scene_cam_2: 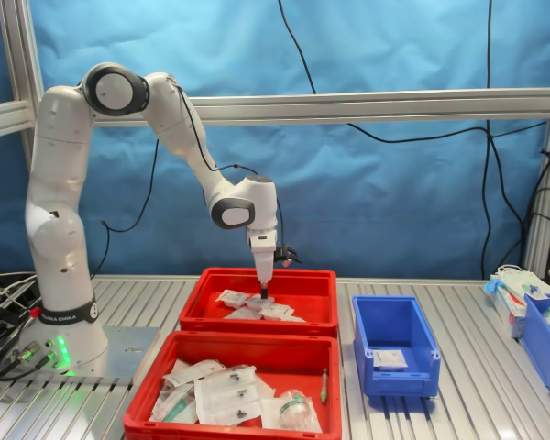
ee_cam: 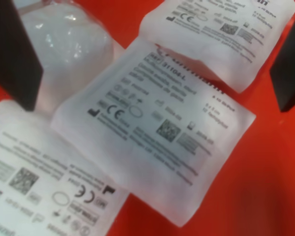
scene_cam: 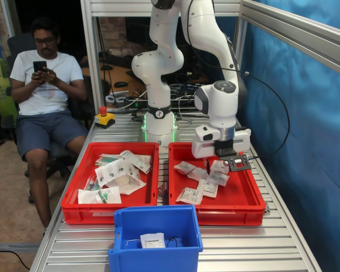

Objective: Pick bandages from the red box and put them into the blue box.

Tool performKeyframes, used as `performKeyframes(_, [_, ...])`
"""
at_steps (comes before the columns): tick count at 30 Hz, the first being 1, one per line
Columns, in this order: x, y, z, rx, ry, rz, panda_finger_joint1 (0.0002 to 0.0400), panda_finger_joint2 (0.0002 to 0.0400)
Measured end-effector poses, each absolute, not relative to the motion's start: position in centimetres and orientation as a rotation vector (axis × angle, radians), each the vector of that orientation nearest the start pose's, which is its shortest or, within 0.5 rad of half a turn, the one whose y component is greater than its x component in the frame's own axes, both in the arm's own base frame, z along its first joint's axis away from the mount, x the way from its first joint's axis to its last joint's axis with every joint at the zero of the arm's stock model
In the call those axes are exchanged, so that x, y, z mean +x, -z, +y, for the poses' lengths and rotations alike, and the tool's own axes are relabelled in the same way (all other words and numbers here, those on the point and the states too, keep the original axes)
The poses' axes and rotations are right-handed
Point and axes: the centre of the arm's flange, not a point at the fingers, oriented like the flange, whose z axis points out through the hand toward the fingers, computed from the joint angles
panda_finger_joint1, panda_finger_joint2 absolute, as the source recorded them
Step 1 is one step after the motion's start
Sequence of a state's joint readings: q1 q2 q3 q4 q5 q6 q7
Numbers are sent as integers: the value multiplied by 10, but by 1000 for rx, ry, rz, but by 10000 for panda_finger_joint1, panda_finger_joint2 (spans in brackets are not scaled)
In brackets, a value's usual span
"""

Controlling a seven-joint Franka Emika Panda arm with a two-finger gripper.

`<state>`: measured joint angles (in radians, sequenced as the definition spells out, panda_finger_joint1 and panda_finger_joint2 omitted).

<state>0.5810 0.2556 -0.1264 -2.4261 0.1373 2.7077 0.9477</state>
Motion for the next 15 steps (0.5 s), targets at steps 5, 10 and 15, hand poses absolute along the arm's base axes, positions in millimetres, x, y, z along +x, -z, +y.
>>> performKeyframes(5, [442,-204,213,-2949,-5,947,400,400])
performKeyframes(10, [441,-201,214,-2931,13,959,400,400])
performKeyframes(15, [442,-194,213,-2918,37,971,400,400])
